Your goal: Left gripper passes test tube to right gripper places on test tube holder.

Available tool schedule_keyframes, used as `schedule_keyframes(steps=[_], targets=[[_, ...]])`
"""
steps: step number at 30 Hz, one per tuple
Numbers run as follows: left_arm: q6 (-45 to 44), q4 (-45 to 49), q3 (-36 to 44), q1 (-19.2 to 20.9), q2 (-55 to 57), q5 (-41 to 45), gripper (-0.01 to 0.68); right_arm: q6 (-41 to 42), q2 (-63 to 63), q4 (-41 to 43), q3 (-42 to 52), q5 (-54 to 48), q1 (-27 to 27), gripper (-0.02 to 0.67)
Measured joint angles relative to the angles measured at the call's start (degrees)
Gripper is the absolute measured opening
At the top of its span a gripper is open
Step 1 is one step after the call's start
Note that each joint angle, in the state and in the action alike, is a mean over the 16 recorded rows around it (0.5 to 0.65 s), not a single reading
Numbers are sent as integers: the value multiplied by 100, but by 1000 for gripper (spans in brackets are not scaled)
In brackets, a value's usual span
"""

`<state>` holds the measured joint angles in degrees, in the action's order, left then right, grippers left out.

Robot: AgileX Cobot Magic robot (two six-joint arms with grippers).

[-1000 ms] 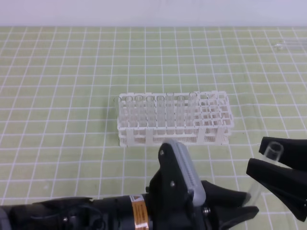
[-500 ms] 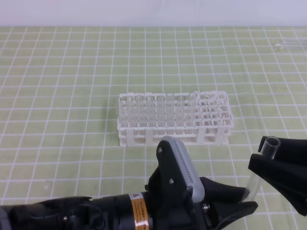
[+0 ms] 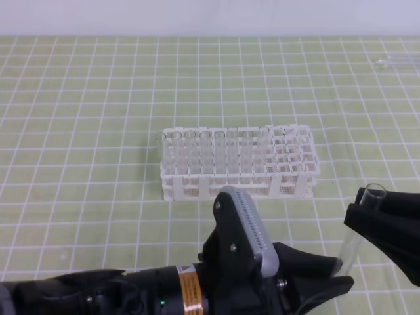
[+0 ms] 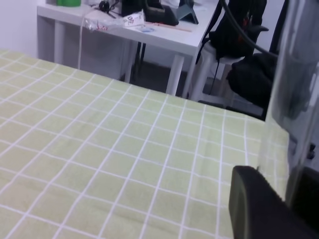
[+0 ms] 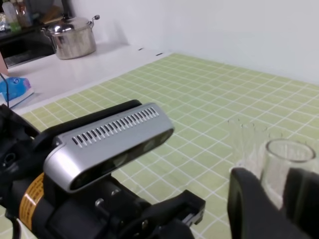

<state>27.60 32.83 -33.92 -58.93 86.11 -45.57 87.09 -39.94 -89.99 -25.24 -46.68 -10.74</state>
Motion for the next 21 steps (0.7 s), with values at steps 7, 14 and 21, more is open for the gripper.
schedule_keyframes(steps=[7, 14, 21], targets=[[5, -2, 0, 0, 2, -87, 65, 15, 0, -8, 0, -18, 4, 111], [5, -4, 0, 0, 2, -113, 59, 59, 0, -17, 0, -45, 7, 110], [0, 0, 0, 0, 2, -137, 105, 95, 0, -20, 0, -78, 7, 109]])
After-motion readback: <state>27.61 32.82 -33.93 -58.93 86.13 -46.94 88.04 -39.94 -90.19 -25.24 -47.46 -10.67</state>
